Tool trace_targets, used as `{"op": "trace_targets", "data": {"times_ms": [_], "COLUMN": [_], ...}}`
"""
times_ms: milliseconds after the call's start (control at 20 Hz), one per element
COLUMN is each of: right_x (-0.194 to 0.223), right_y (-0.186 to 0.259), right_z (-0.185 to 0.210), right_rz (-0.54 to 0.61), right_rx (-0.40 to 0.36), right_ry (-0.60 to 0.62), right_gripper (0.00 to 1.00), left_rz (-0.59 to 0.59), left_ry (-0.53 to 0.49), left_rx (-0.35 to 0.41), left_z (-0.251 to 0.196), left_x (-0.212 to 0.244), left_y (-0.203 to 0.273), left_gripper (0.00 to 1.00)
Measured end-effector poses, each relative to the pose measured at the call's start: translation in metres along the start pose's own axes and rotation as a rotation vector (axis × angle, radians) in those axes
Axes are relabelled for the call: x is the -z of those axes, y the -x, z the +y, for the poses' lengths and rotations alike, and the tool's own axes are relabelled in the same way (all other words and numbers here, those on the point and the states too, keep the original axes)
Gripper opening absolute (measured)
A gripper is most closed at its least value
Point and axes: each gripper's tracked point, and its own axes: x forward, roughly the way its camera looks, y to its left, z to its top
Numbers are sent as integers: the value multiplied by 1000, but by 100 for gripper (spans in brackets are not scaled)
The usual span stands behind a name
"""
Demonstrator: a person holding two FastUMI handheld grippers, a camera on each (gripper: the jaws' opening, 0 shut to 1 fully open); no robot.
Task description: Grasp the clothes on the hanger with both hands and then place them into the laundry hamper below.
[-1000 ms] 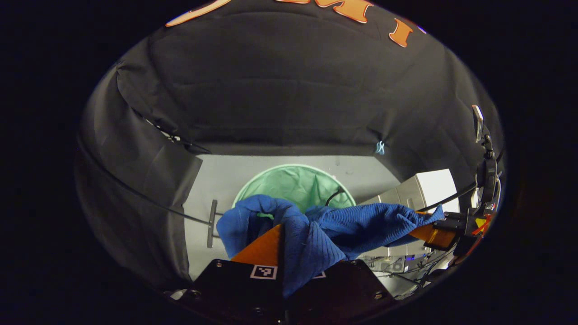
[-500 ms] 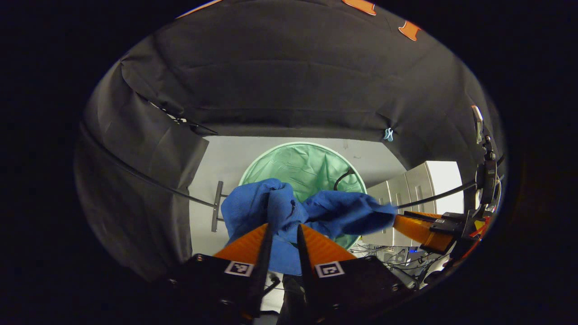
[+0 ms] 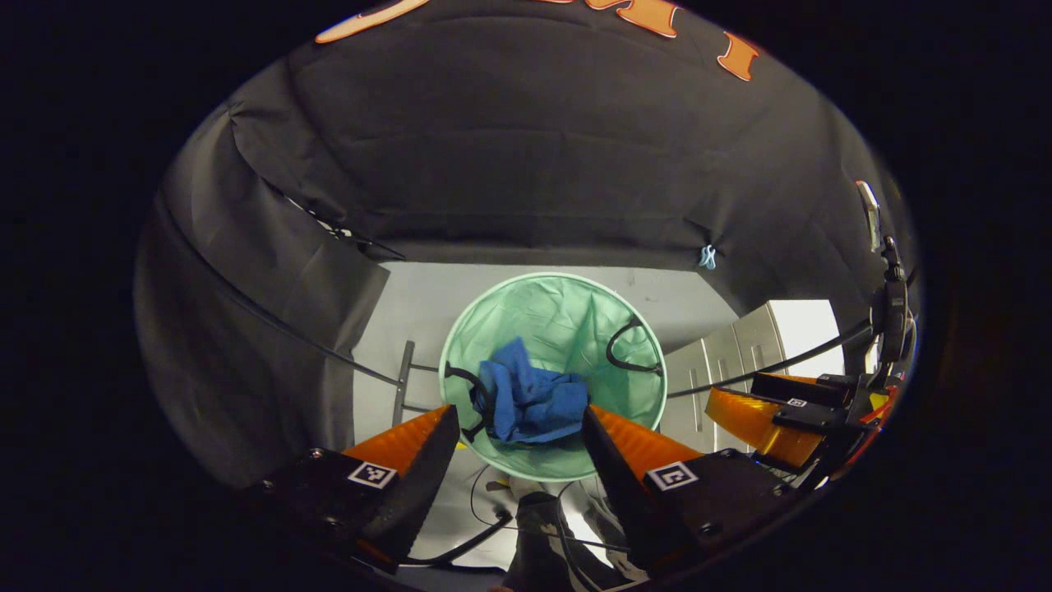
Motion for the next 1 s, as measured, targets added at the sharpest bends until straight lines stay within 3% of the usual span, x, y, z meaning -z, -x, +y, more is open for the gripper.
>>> {"op": "trace_targets", "data": {"times_ms": [350,550,1000], "right_x": [-42,-69,-128], "right_y": [72,122,248], "right_z": [-9,-21,-11], "right_rz": [-181,-305,-620], "right_rx": [8,55,7], "right_ry": [6,48,31], "right_gripper": [98,99,98], "left_rz": [-183,-304,-614], "left_ry": [3,4,0], "left_rx": [-12,-9,-37], "left_z": [-13,-23,-29], "left_x": [-43,-73,-132], "left_y": [59,102,210], "left_gripper": [98,98,97]}}
